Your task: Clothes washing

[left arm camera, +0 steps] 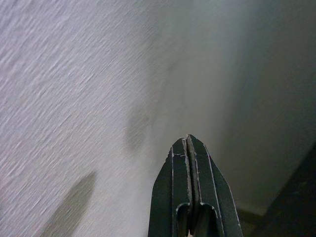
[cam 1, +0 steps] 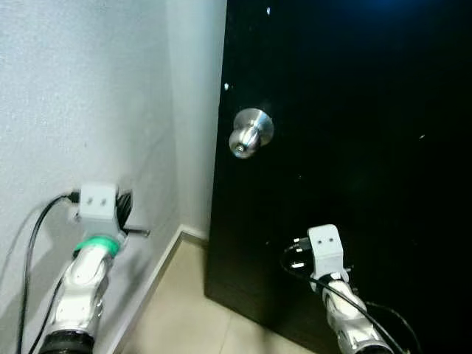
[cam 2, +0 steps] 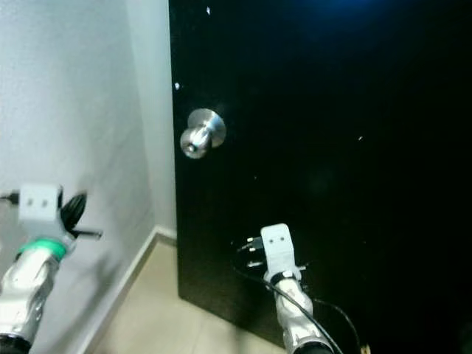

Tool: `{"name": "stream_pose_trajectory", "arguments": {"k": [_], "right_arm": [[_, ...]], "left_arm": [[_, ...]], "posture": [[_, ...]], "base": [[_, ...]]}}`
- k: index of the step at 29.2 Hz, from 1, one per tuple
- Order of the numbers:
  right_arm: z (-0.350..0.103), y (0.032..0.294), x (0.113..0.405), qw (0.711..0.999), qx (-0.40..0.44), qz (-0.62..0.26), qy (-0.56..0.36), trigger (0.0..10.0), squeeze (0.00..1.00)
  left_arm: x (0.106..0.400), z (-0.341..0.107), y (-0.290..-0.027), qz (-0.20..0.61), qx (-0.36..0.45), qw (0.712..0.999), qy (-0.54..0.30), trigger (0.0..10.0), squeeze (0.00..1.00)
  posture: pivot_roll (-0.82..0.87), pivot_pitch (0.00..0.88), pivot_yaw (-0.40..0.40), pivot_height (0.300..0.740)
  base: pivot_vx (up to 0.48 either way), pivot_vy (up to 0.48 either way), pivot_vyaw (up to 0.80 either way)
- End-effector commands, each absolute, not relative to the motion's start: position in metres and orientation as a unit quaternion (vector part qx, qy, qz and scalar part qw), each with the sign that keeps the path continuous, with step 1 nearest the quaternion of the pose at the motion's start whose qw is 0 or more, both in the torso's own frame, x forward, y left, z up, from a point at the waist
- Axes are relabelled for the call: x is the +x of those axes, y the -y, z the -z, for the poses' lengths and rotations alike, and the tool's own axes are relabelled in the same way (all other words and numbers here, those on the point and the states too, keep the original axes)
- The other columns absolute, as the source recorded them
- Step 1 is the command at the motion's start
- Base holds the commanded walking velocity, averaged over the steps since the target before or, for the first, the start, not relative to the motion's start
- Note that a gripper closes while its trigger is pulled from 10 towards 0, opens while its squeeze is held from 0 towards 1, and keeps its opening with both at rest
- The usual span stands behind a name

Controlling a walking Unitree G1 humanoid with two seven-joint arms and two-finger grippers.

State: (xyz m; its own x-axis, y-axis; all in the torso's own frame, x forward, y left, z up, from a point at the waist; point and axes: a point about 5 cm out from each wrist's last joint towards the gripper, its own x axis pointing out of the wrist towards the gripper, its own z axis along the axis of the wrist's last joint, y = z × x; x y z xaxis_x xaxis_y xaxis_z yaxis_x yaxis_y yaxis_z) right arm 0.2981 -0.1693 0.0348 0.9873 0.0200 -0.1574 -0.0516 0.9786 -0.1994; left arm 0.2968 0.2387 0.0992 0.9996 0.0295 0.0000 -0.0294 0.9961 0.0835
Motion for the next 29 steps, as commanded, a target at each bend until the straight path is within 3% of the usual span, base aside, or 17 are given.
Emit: {"name": "stream_pose_trajectory", "arguments": {"k": [1,7,13,22,29], "right_arm": [[-0.032,0.179,0.295,0.991,-0.104,-0.001,-0.084,10.0,0.0],[-0.027,0.181,0.292,0.989,-0.113,0.0,-0.096,10.0,0.0],[-0.011,0.19,0.275,0.984,-0.121,0.016,-0.127,10.0,0.0],[0.006,0.202,0.249,0.977,-0.155,0.043,-0.143,10.0,0.0],[0.004,0.206,0.25,0.975,-0.17,0.058,-0.133,10.0,0.0]], "left_arm": [[0.299,-0.097,-0.236,-0.01,0.04,0.999,-0.008,10.0,0.0],[0.286,-0.088,-0.236,0.001,0.074,0.996,-0.047,10.0,0.0],[0.261,-0.047,-0.241,-0.001,0.094,0.987,-0.128,10.0,0.0],[0.257,-0.036,-0.246,-0.009,0.091,0.984,-0.156,10.0,0.0],[0.26,-0.034,-0.247,-0.014,0.09,0.983,-0.162,10.0,0.0]], "posture": [[0.03,0.018,0.013,0.74],[0.03,0.021,0.013,0.74],[0.03,0.028,0.01,0.74],[0.01,0.034,0.018,0.74],[0.02,0.034,0.018,0.74]], "base": [[0.0,0.0,-0.8],[0.0,0.0,-0.8],[0.0,0.0,-0.8],[0.0,0.0,-0.8],[0.0,0.0,-0.8]]}}
